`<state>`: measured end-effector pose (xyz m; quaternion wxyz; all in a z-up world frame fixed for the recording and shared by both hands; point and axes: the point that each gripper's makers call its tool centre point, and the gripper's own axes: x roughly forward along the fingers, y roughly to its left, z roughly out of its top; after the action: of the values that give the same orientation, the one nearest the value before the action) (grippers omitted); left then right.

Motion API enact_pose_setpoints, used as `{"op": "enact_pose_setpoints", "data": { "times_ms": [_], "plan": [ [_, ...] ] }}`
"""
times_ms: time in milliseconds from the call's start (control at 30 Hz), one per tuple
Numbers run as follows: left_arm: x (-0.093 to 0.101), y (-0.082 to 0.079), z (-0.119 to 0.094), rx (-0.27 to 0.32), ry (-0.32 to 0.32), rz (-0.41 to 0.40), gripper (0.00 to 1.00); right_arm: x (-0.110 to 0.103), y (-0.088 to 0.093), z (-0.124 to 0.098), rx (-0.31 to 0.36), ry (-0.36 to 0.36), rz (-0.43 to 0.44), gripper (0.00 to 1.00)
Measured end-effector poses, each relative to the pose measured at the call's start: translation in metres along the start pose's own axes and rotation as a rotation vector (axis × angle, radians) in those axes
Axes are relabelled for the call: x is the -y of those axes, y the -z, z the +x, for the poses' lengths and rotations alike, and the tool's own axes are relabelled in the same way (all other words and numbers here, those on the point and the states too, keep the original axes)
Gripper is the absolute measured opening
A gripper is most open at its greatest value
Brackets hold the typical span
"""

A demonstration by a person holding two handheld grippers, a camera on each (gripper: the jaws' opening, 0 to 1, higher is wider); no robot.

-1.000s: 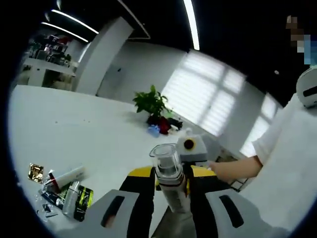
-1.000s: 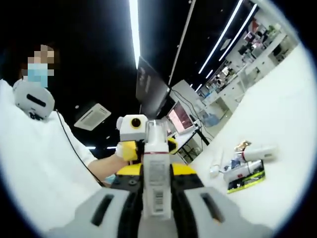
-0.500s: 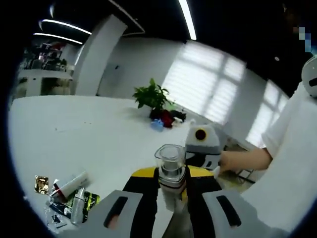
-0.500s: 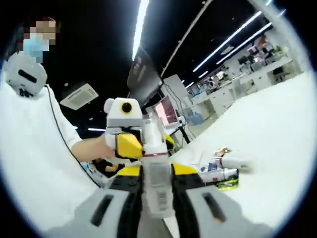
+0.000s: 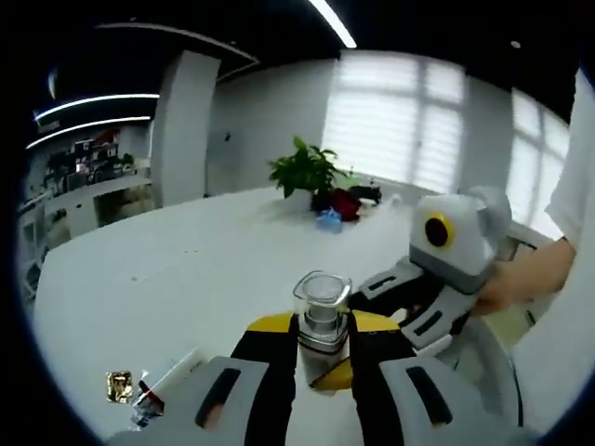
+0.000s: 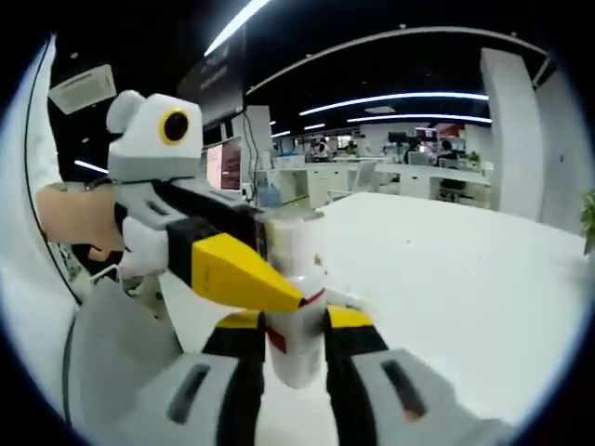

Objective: Arrange the skincare products in the storage area until every visible bottle or jar stands upright without overlapping.

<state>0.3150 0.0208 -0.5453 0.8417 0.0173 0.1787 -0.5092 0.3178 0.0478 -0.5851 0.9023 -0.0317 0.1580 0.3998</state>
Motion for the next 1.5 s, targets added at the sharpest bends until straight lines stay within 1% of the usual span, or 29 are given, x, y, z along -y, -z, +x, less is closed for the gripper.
{"op": "enact_pose_setpoints", "data": {
  "times_ms": [100,267,467,667,767,900,1067,1167,1333,1500],
  "plan": [
    [-0.004,0.006,0.008,-0.020,0.008,0.034,0.18,0.007,0.007,0.003,-0.003,0.020,0.003,0.23],
    [-0.010,0.016,0.021,-0.032,0.020,0.090,0.18,0.020,0.020,0.008,-0.028,0.055,-0.004,0.23],
    [-0.019,0.029,0.038,-0.045,0.013,0.123,0.18,0.037,0.037,0.016,-0.068,0.071,-0.032,0.23],
    [-0.030,0.040,0.055,-0.061,0.015,0.133,0.18,0.055,0.054,0.026,-0.108,0.090,-0.047,0.23],
    [-0.036,0.049,0.066,-0.071,0.021,0.145,0.18,0.062,0.063,0.030,-0.132,0.106,-0.054,0.23],
    [-0.041,0.055,0.075,-0.075,0.022,0.167,0.18,0.073,0.073,0.037,-0.148,0.122,-0.050,0.23],
    [-0.048,0.064,0.084,-0.090,0.031,0.163,0.18,0.082,0.084,0.042,-0.174,0.142,-0.064,0.23],
    [-0.050,0.068,0.088,-0.096,0.032,0.166,0.18,0.086,0.089,0.045,-0.189,0.145,-0.068,0.23],
    [-0.052,0.070,0.092,-0.094,0.027,0.168,0.19,0.091,0.093,0.047,-0.199,0.141,-0.071,0.23],
    [-0.057,0.072,0.096,-0.100,0.028,0.162,0.18,0.094,0.096,0.051,-0.207,0.142,-0.057,0.23]
  ]
}}
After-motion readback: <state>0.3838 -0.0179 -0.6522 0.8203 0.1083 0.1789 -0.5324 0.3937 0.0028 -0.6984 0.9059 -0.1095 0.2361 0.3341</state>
